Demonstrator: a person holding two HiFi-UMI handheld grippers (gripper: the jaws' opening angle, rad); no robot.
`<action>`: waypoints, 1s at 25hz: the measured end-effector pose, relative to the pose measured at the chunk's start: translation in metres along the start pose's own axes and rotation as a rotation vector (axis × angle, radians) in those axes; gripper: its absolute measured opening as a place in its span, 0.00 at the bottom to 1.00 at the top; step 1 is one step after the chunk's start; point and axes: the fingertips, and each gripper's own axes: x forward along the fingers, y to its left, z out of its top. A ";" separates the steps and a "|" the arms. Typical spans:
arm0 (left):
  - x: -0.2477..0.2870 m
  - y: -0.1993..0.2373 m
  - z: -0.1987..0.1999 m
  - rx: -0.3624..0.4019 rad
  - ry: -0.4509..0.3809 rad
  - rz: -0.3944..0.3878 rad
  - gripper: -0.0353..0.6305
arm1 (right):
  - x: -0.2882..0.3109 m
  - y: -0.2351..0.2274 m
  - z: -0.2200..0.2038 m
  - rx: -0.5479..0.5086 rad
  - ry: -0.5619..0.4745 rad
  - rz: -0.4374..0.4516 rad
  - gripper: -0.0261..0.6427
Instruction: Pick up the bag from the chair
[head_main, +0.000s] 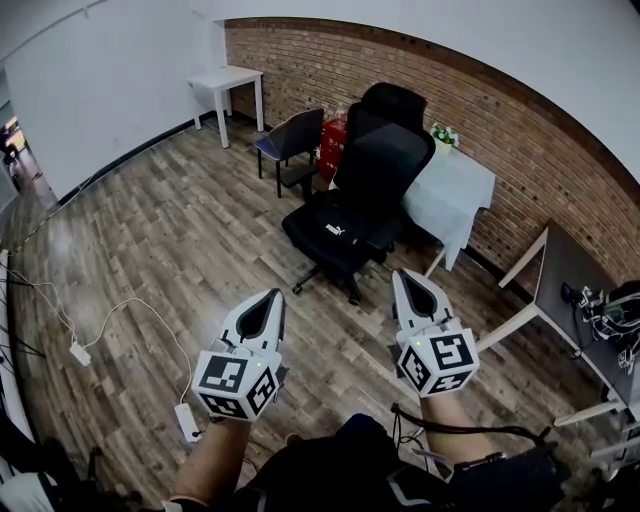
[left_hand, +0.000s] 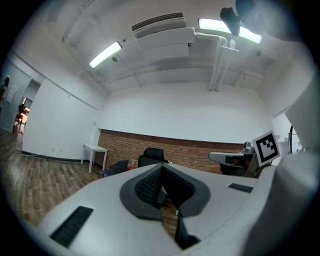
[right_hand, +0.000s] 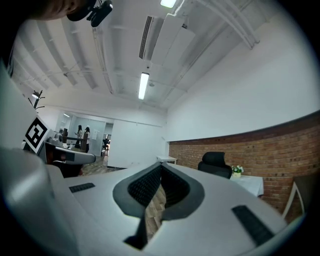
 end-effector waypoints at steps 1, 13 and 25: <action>-0.002 0.002 -0.001 0.001 0.001 -0.005 0.07 | 0.000 0.003 -0.001 -0.006 -0.002 0.003 0.06; 0.015 0.039 -0.001 -0.007 0.005 0.013 0.07 | 0.043 0.010 -0.006 -0.018 0.017 0.054 0.06; 0.109 0.081 -0.006 0.001 0.034 0.038 0.07 | 0.137 -0.039 -0.020 -0.006 0.015 0.080 0.06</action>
